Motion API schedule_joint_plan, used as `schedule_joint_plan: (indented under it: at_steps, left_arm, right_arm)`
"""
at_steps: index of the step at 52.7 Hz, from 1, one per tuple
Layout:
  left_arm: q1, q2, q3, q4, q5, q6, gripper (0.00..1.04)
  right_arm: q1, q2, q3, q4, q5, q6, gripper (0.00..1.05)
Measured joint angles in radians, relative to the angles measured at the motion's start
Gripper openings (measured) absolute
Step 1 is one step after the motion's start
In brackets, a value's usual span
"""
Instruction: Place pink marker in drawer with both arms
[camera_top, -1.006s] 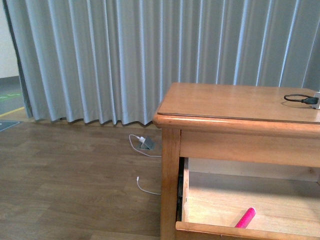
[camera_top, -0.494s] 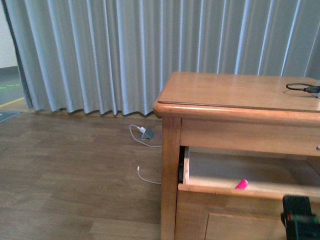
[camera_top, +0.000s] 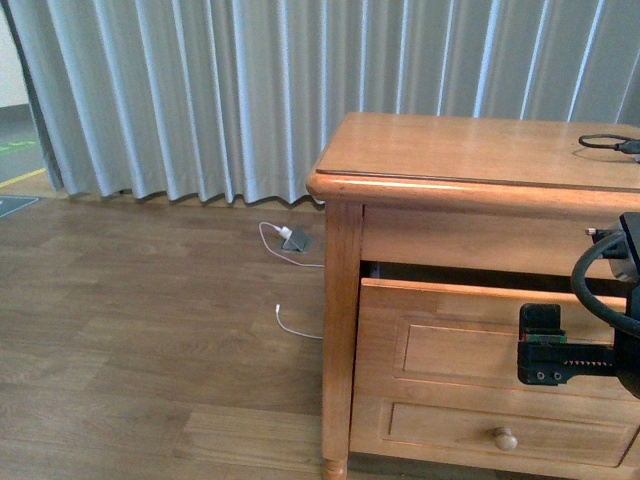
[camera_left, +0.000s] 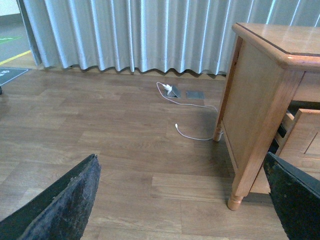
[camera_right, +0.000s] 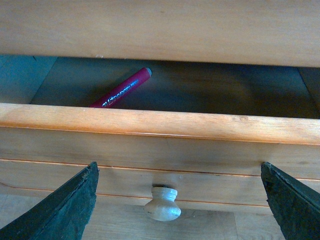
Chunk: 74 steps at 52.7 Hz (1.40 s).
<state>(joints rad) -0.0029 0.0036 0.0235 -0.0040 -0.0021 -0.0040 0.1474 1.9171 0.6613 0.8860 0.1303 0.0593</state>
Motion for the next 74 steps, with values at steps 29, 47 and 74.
schedule_joint_plan:
  at_steps: [29,47,74]
  left_arm:
    - [0.0,0.0,0.0,0.0,0.0,0.0,0.99]
    - [0.0,0.0,0.0,0.0,0.0,0.0,0.99]
    - [0.0,0.0,0.0,0.0,0.0,0.0,0.99]
  right_arm:
    - [-0.004,0.155,0.189,-0.055,0.093,0.022,0.96]
    - [-0.019,0.126,0.175,-0.072,0.055,0.024,0.96]
    - [-0.033,-0.431,-0.157,-0.296,0.027,-0.003,0.96]
